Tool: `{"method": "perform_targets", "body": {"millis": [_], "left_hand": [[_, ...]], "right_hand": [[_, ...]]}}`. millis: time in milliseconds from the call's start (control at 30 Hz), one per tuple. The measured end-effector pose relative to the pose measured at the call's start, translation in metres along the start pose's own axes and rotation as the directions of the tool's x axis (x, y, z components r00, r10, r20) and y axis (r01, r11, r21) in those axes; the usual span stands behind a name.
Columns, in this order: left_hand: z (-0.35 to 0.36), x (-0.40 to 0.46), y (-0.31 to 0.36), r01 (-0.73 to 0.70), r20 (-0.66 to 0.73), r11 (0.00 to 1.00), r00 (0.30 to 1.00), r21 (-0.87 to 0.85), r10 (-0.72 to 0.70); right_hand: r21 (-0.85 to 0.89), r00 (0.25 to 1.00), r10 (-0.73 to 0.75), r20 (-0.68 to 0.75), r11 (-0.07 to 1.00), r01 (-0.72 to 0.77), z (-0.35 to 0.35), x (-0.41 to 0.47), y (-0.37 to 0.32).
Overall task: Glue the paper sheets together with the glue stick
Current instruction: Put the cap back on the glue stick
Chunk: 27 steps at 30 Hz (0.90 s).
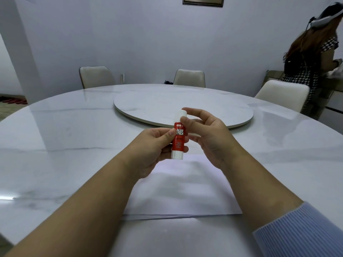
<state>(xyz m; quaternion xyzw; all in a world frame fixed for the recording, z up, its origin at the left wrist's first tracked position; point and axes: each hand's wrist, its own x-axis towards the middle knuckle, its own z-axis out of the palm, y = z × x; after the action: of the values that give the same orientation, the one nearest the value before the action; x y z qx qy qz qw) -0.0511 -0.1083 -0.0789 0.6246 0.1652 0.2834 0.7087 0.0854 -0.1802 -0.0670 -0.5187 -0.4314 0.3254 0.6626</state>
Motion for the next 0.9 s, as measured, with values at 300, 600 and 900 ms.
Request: {"method": "perform_targets", "body": {"millis": [300, 600, 900], "left_hand": [[-0.002, 0.001, -0.0013, 0.017, -0.003, 0.999, 1.0, 0.045, -0.017], [0.0003, -0.0001, -0.0026, 0.019, 0.005, 0.995, 1.0, 0.096, -0.02], [0.0015, -0.0018, -0.0018, 0.013, 0.02, 0.995, 1.0, 0.098, -0.015]], "right_hand": [[0.006, 1.0, 0.006, 0.013, 1.0, -0.006, -0.0002, 0.0005, 0.0024], [-0.002, 1.0, -0.017, 0.017, 1.0, 0.017, -0.0001, -0.0007, 0.002], [-0.01, 0.996, -0.089, -0.009, 0.996, 0.089, 0.0019, -0.001, 0.0033]]}}
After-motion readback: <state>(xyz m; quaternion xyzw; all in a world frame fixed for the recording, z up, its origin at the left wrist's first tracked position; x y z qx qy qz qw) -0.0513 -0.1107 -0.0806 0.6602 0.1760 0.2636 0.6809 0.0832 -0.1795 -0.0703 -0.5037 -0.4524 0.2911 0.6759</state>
